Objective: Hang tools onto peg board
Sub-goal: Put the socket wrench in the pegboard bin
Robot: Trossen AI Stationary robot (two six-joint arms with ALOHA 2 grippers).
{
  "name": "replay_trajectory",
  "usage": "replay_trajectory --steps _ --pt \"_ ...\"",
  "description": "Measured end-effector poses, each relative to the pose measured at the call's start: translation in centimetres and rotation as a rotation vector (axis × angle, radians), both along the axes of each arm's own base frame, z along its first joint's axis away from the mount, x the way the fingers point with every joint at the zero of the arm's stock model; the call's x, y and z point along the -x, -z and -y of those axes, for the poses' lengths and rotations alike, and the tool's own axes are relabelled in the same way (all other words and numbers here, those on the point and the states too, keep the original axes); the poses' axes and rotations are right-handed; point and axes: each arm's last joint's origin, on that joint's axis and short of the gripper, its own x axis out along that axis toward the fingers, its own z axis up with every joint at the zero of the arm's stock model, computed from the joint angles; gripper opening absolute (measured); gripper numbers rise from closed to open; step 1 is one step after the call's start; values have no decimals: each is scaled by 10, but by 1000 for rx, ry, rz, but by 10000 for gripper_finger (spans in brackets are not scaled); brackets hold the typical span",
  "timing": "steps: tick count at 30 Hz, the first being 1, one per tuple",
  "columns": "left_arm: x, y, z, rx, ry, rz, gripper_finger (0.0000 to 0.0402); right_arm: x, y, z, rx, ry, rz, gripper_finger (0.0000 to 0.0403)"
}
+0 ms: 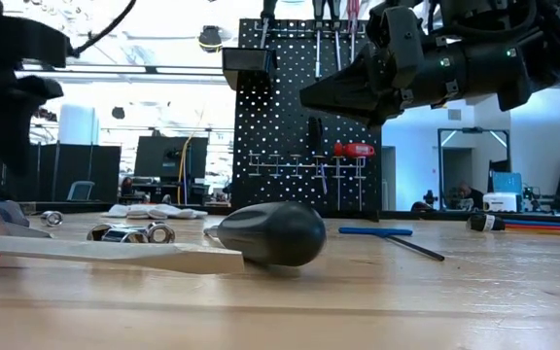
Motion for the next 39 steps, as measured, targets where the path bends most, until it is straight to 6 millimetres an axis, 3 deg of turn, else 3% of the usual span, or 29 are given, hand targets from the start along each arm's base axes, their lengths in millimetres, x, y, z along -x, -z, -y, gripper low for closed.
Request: replay_trajectory --steps 9,14,18,28,39 --pt "-8 18 -29 57 -77 -92 230 0 0 0 1 0 -1 76" --pt "-15 21 -50 -4 -61 -121 274 0 0 2 10 5 -6 76" --pt "-23 21 -62 -25 29 -131 282 0 3 6 17 18 -34 76" --pt "-37 21 -86 29 169 -133 240 1 7 4 -1 14 -72 76" --pt "-42 35 -86 17 315 -230 189 5 7 -17 -28 -52 -66 76"
